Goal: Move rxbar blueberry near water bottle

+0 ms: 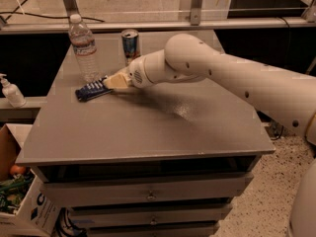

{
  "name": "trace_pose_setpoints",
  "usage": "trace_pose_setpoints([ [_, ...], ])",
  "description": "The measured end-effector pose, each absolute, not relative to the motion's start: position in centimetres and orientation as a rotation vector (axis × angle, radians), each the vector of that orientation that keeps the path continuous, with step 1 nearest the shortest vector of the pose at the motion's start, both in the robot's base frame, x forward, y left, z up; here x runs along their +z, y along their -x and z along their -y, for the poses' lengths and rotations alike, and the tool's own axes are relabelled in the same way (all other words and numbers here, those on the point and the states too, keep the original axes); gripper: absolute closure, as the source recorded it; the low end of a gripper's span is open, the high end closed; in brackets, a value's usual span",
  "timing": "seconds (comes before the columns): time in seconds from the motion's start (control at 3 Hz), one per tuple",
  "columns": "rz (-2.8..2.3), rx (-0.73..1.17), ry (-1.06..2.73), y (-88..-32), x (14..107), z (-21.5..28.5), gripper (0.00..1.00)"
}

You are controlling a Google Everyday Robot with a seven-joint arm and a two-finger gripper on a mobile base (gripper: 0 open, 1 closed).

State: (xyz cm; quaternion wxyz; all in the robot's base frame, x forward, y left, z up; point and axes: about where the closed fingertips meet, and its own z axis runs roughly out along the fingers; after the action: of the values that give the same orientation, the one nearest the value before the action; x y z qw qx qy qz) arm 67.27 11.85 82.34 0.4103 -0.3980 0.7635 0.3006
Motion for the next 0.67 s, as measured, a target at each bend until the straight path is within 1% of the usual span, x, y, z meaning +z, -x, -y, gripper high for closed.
trace_pose_setpoints([
  [0.33,-1.936,0.782,0.987,-66.89,81.78,-11.74,0.0],
  [0.67,-1.936,0.782,0.987,-66.88,81.77,-11.74,0.0],
])
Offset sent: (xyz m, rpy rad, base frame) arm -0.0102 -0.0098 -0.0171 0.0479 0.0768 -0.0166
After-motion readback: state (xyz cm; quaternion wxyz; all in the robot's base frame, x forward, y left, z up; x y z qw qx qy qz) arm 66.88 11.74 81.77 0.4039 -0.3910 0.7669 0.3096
